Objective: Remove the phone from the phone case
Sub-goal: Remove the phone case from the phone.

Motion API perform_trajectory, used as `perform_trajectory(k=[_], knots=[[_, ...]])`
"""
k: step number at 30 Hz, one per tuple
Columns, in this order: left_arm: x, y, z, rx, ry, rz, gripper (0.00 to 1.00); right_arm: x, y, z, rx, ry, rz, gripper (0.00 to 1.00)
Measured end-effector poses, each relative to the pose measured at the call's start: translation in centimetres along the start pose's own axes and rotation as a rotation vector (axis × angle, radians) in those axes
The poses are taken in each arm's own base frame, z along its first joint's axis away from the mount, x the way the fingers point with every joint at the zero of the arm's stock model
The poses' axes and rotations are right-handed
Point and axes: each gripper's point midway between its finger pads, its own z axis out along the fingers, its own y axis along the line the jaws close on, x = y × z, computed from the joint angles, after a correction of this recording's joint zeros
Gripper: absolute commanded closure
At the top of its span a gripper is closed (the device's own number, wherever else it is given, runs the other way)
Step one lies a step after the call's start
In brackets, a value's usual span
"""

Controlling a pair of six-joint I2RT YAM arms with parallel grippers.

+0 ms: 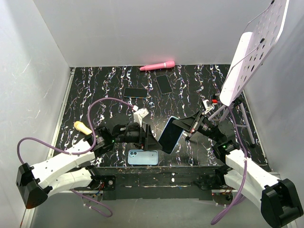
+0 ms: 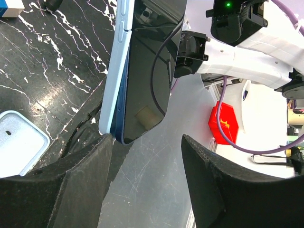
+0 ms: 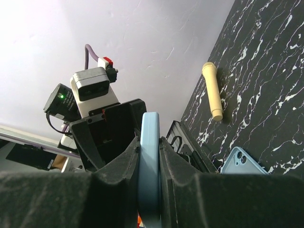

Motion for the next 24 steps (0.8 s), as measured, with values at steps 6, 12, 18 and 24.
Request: perform_trajectory(k=[6,12,18,24], knots=[[0.0,-0.3,0.0,0.014,0.003,-0.006,0.41,0.0,0.1,0.0,-0.002,0.002,0.005,0.99],[-0.4,-0.9,0.8,0.068,0.003,-0.031,0.42,-0.1,0.4,0.0,-0.014,-0.002,0.011,0.99],[-0.4,-1.3,1.8,0.148,0.014,-0.080,0.49,-0.1,0.9,0.0,-0.037,0.006,0.002,0.99],[-0.8,-2.0,2.7,0.257,0.039,-0.141,0.65,0.0,1.4,0.3,-0.065,0.035,-0.009,0.99]])
